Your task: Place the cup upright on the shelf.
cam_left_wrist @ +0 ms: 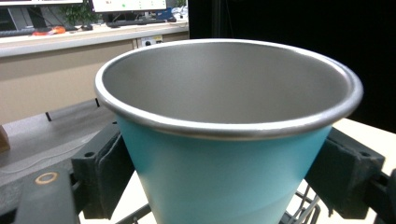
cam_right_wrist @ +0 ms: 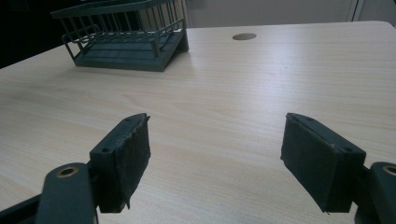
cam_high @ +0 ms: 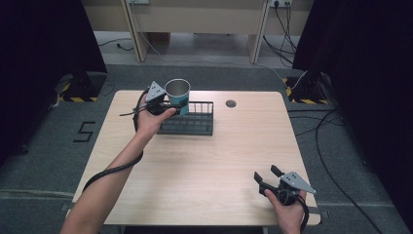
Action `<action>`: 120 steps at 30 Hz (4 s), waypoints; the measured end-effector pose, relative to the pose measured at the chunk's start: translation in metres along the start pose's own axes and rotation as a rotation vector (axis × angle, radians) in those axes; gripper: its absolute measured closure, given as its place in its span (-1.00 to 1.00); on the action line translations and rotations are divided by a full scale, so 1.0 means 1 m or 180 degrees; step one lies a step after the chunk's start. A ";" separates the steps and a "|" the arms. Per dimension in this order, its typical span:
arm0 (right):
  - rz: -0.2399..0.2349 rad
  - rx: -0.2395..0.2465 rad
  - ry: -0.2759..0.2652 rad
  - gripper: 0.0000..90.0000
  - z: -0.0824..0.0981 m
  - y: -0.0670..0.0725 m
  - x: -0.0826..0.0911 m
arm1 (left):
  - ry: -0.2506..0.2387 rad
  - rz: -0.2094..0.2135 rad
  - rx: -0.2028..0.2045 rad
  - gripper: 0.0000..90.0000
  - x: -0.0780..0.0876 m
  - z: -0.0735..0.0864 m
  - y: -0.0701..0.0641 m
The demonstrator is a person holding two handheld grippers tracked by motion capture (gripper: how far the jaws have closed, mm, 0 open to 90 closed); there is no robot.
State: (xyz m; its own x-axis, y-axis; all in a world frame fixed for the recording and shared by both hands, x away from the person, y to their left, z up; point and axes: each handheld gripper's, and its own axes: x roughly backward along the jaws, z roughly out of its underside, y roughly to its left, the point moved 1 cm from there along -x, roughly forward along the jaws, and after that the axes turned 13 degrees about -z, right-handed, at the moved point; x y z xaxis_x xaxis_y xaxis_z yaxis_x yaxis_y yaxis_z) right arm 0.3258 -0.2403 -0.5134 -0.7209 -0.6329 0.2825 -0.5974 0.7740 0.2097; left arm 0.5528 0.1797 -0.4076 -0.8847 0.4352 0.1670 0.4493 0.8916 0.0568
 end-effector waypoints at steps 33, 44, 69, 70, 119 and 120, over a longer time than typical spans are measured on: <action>-0.0024 0.0021 0.0025 -0.45 0.001 0.000 -0.001 | 0.0299 -0.0111 0.0138 -0.66 -0.019 0.032 -0.004; -0.0021 0.0014 0.0027 -0.45 0.001 0.000 -0.001 | 0.0371 -0.0100 0.0142 -0.66 -0.021 0.040 -0.006; -0.0029 0.0014 0.0044 -0.44 0.001 0.001 -0.001 | 0.0461 -0.0008 0.0096 -0.68 -0.020 0.047 -0.005; -0.0029 0.0016 0.0047 -0.44 0.001 0.001 -0.001 | 0.0457 0.0009 0.0080 -0.68 -0.020 0.047 -0.005; -0.0028 0.0003 0.0050 -0.44 0.001 0.001 -0.002 | 0.0494 -0.0015 0.0083 -0.69 0.021 0.036 0.010; -0.0028 0.0002 0.0050 -0.44 0.001 0.001 -0.002 | 0.0489 -0.0008 0.0072 -0.69 0.023 0.036 0.009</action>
State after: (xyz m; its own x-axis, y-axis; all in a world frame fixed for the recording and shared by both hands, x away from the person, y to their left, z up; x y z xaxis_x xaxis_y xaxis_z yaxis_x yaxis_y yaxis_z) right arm 0.3260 -0.2382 -0.5150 -0.7100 -0.6393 0.2953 -0.6039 0.7684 0.2116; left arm 0.5318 0.2028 -0.4390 -0.8556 0.4102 0.3157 0.4426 0.8960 0.0354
